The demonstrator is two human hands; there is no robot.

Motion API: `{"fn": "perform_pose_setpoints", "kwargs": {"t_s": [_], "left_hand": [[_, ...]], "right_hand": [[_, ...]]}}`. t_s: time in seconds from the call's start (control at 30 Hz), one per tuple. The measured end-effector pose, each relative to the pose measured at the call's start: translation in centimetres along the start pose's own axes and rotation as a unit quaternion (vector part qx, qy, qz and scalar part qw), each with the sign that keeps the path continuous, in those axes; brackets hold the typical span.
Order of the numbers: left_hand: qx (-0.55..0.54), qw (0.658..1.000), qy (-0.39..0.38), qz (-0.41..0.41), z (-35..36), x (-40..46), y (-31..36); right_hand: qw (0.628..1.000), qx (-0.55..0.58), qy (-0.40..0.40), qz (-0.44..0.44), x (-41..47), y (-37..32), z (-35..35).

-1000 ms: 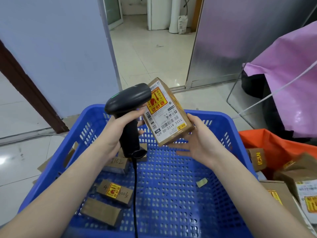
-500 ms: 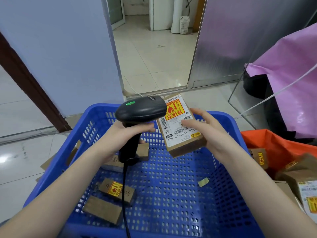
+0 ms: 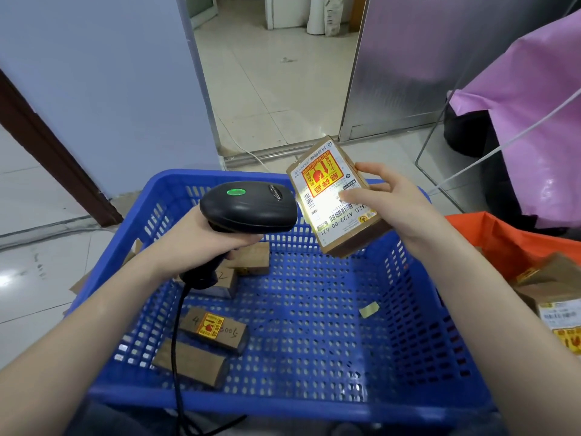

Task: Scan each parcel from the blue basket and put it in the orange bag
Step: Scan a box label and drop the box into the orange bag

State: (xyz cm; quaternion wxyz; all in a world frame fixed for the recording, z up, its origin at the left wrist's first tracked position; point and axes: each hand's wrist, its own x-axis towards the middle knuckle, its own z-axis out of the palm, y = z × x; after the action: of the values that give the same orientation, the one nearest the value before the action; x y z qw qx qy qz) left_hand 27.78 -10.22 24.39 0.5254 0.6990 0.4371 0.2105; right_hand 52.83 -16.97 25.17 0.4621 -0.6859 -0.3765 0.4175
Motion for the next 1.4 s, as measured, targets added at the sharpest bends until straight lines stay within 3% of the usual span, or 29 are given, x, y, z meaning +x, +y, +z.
{"fn": "perform_pose_setpoints", "kwargs": {"t_s": [0.5, 0.8, 1.13, 1.4], "left_hand": [[0.104, 0.994, 0.021, 0.014, -0.9, 0.6, -1.1], [0.163, 0.980, 0.051, 0.097, -1.0, -0.1, -0.3], [0.155, 0.982, 0.038, 0.102, -0.8, -0.2, -0.2], [0.087, 0.991, 0.051, 0.092, 1.5, 1.2, 0.8]], "right_hand": [[1.000, -0.006, -0.002, 0.008, 0.0, -0.3, -0.2], [1.000, -0.009, -0.005, 0.007, -0.2, -0.6, -0.3], [1.000, -0.017, -0.013, 0.006, -0.4, -0.8, 0.0], [0.998, -0.015, 0.053, -0.029, -0.9, -2.5, -2.1]]}}
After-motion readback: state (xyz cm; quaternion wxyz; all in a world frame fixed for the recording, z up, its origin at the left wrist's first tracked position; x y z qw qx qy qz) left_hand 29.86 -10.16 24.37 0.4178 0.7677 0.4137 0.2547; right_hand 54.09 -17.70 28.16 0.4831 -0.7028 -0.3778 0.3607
